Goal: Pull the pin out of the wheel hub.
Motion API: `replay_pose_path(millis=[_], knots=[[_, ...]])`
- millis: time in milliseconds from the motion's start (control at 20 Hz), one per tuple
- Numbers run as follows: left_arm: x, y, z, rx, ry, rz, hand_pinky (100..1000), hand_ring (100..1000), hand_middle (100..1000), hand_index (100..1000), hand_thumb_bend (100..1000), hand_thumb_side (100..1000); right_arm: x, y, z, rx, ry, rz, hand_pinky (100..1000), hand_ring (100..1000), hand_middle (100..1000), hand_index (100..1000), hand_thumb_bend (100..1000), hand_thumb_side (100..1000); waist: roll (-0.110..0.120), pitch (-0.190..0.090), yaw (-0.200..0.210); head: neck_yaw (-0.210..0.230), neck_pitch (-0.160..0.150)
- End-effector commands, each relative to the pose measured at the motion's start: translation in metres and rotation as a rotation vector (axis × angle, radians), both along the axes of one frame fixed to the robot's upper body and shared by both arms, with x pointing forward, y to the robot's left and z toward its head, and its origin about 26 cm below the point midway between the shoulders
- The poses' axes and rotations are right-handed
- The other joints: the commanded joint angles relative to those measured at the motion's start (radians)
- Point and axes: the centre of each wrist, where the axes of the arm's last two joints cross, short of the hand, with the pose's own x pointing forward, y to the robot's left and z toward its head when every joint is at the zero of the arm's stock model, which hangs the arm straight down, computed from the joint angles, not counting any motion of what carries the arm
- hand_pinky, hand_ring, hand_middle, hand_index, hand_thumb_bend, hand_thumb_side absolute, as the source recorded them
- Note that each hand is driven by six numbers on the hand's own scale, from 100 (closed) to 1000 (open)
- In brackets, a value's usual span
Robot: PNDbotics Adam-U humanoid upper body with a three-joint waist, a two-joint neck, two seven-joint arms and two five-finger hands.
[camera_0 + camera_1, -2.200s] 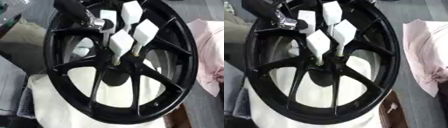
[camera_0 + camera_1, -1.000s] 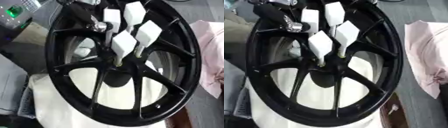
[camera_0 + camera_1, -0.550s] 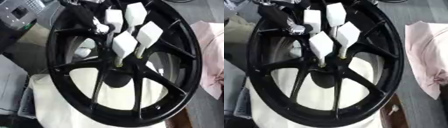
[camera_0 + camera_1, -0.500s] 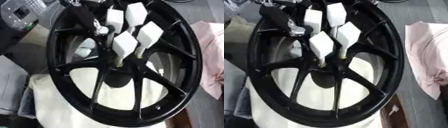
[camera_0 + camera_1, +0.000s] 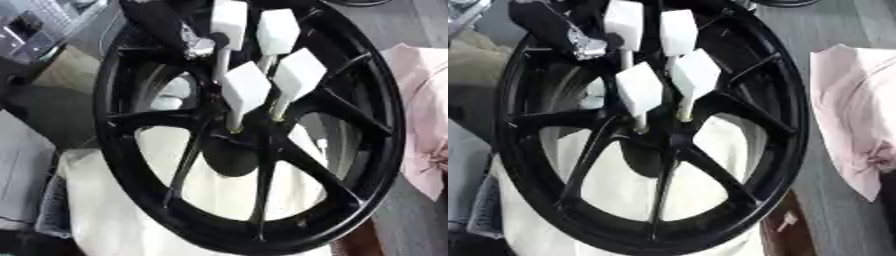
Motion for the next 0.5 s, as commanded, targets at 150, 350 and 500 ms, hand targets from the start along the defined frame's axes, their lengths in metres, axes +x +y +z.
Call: replay_pose_path(millis=[150,350,500], knots=[[-0.024,0.034,0.032,-0.165,-0.056,0.036,153,270,205,365,100,247,-0.004,-0.005,0.007,-0.024,-0.015,-0.023,901,842,749,824,100,651,0.0,-0.031,0.001,-0.008,0.0],[-0.043,0.065,0.042,-0.28,-0.085,0.071,139,264,195,363,100,267,-0.005,-0.006,0.008,-0.023,-0.022,-0.03,900,842,749,824,100,645,-0.004,-0.035,0.009,-0.017,0.0],[-0.052,0.101,0.046,-0.366,-0.102,0.148,136,261,191,362,100,312,-0.007,-0.007,0.01,-0.018,-0.032,-0.043,900,842,749,824,100,641,-0.007,-0.035,0.022,-0.029,0.0]])
